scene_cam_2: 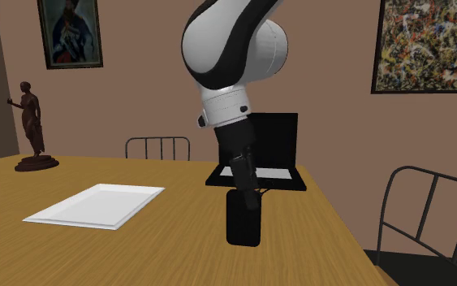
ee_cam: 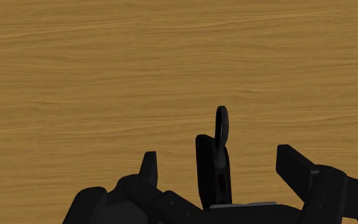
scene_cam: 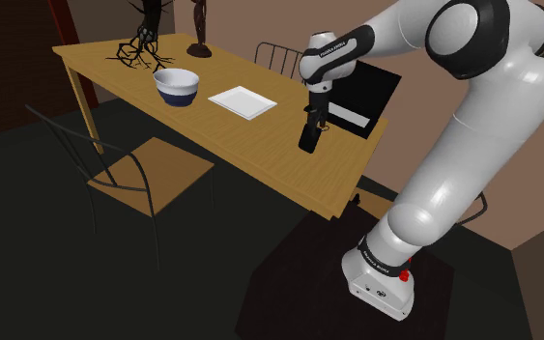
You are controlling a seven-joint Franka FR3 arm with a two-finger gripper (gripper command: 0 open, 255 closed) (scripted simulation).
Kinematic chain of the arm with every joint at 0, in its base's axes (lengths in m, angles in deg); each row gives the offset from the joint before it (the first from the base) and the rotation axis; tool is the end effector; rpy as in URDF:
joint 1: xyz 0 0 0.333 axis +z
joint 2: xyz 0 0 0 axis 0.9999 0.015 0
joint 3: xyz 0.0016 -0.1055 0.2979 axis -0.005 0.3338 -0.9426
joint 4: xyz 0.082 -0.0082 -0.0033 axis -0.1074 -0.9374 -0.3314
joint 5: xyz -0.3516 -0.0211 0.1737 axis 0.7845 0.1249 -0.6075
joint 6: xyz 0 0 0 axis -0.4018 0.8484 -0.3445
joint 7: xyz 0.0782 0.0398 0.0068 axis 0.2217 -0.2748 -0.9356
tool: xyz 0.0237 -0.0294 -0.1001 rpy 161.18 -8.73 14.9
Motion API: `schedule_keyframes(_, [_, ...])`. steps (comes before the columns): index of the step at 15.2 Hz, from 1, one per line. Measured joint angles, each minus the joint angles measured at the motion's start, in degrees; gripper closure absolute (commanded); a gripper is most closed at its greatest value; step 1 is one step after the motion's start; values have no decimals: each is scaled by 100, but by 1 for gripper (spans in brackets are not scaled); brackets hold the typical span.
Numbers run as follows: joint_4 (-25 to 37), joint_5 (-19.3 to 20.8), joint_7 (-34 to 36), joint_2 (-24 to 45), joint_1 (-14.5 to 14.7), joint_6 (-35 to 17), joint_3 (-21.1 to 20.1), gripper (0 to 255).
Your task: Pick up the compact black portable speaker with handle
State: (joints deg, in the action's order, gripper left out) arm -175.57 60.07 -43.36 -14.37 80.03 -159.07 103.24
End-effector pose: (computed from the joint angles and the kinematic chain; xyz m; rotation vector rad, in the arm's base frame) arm 0.4509 -0.2639 0.3456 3.0712 0.1669 -0.4621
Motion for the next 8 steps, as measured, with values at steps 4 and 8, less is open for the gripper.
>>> schedule_keyframes(4, [-26, 2, 3, 0, -1, -30, 1, 255])
schedule_keyframes(8, [-26, 1, 3, 0, 0, -31, 0, 255])
